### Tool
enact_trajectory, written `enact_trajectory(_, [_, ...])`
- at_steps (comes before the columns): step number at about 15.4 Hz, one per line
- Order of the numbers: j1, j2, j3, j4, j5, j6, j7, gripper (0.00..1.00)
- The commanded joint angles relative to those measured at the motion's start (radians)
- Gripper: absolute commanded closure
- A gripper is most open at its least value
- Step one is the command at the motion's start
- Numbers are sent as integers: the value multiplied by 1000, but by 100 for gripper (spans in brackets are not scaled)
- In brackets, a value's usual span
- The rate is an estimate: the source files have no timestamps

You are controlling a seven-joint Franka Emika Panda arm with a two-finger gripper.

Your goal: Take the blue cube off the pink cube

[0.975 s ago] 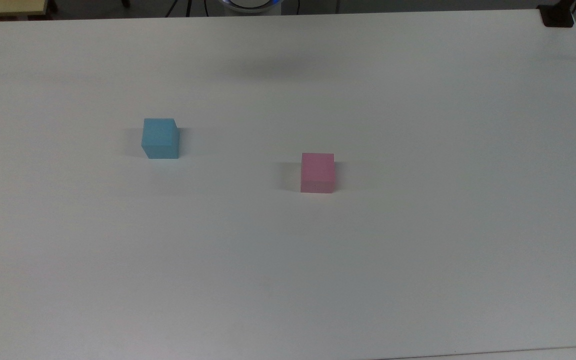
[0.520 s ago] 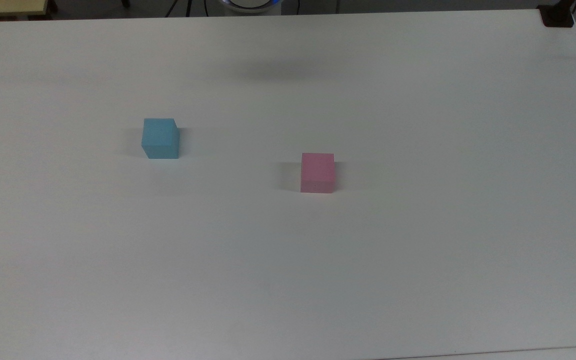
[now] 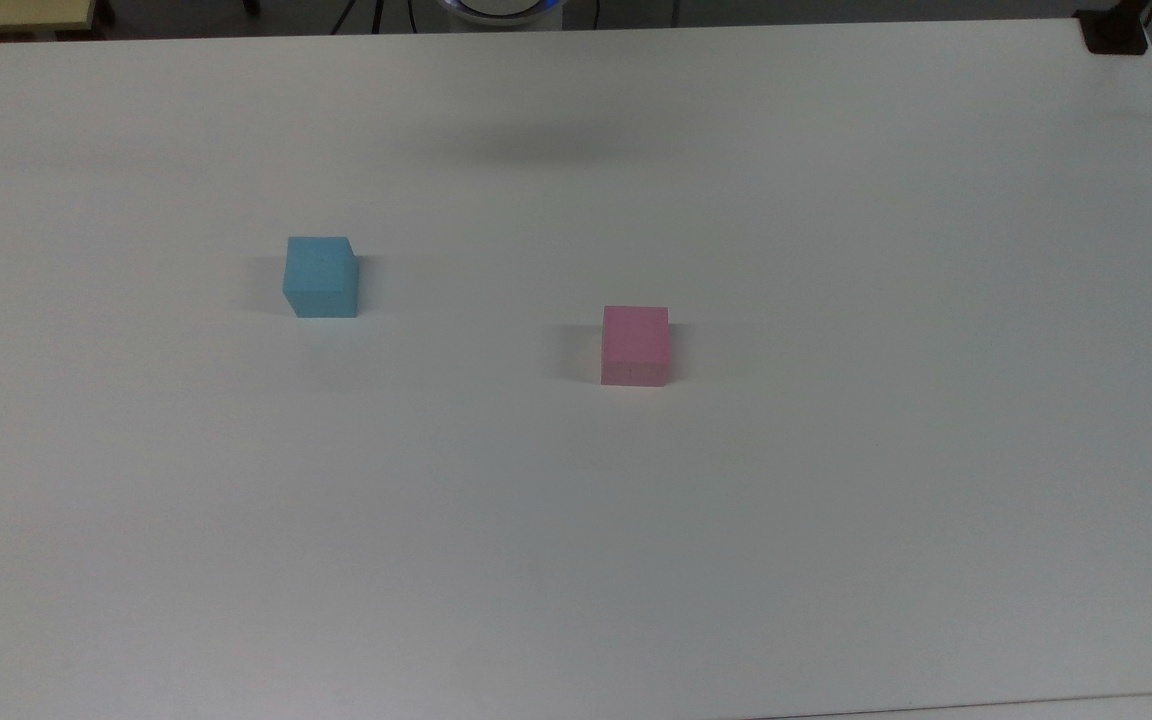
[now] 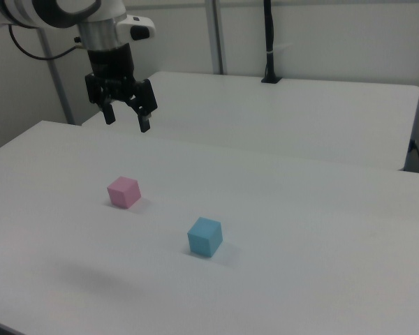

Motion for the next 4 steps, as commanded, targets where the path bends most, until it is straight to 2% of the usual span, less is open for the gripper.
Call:
enact_trajectory(1, [2,-10,-12,-18,-10,21,-23,0])
enact_trajectory(4, [2,-9,-12,-18,-9,21,-20,0])
